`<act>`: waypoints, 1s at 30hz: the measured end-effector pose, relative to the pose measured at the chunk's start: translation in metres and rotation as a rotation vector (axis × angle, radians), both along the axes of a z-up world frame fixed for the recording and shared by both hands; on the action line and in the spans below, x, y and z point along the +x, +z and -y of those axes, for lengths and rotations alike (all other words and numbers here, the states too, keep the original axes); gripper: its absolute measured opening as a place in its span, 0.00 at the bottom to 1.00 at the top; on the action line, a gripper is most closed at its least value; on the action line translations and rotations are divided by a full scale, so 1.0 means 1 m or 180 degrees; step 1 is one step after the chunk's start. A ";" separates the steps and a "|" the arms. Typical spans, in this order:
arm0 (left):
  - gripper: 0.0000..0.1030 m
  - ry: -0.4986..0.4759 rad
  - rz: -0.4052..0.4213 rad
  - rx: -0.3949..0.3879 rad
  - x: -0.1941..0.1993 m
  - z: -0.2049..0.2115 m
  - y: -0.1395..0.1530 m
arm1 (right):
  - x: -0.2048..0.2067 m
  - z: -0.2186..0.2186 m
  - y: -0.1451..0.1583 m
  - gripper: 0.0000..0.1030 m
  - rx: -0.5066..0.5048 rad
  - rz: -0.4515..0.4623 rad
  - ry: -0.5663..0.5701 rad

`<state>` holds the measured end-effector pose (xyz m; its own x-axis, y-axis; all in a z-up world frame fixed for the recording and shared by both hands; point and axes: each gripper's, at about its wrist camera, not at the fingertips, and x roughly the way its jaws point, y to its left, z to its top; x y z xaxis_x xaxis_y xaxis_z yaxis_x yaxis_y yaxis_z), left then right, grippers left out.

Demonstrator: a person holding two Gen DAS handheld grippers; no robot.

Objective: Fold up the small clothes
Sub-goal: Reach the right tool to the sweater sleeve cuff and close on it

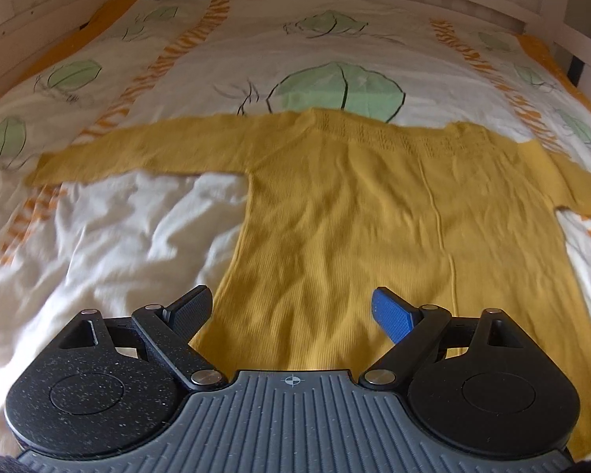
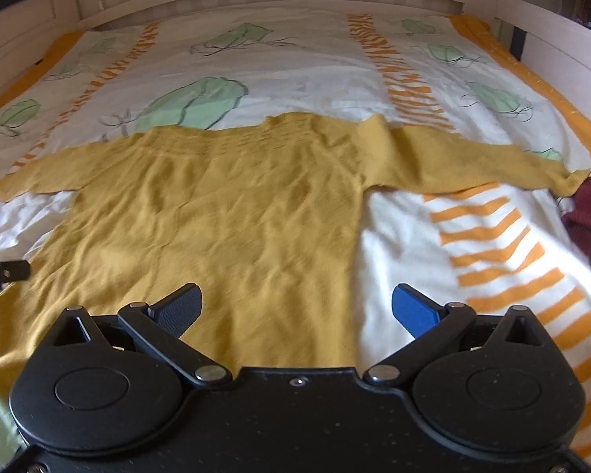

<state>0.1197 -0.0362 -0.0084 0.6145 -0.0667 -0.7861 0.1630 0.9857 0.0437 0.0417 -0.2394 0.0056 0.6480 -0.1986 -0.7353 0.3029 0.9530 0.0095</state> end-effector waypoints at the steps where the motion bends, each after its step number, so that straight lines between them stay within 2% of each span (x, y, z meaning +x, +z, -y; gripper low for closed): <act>1: 0.86 -0.0013 0.0017 -0.0018 0.006 0.002 -0.001 | 0.004 0.005 -0.001 0.99 -0.0010 -0.0009 -0.0029; 8: 0.86 -0.0076 0.0105 -0.0008 0.045 0.019 -0.014 | 0.030 0.052 -0.006 0.99 0.0040 -0.0152 -0.0202; 12: 0.86 -0.0118 0.0145 0.0141 0.064 0.033 -0.029 | 0.047 0.096 -0.002 0.99 0.0067 -0.0160 -0.0415; 17: 0.86 -0.0114 0.0066 0.0184 0.082 0.042 -0.054 | 0.063 0.159 0.003 0.99 0.0069 -0.0124 -0.0739; 19: 0.86 -0.0093 0.0004 0.0246 0.088 0.046 -0.066 | 0.066 0.187 0.004 0.96 0.0101 -0.0058 -0.0895; 21: 0.87 -0.0092 -0.0071 0.0304 0.093 0.048 -0.077 | 0.070 0.213 0.003 0.82 0.0149 -0.0030 -0.1035; 22: 0.87 -0.0091 -0.0083 0.0315 0.094 0.049 -0.082 | 0.071 0.226 0.001 0.80 0.0161 -0.0048 -0.1111; 25: 0.90 -0.0057 0.0084 0.0248 0.088 0.047 -0.088 | 0.082 0.263 -0.005 0.72 0.0167 -0.0131 -0.1292; 27: 0.98 -0.0012 0.0109 0.0233 0.087 0.045 -0.092 | 0.085 0.286 -0.008 0.67 0.0147 -0.0143 -0.1363; 30: 1.00 0.0074 0.0184 0.0108 0.085 0.040 -0.096 | 0.090 0.317 -0.010 0.64 0.0133 -0.0146 -0.1494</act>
<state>0.2050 -0.0763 -0.1048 0.6602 -0.0259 -0.7507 0.1364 0.9869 0.0858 0.1317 -0.5566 -0.0043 0.4619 -0.4319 -0.7747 0.7017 0.7122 0.0213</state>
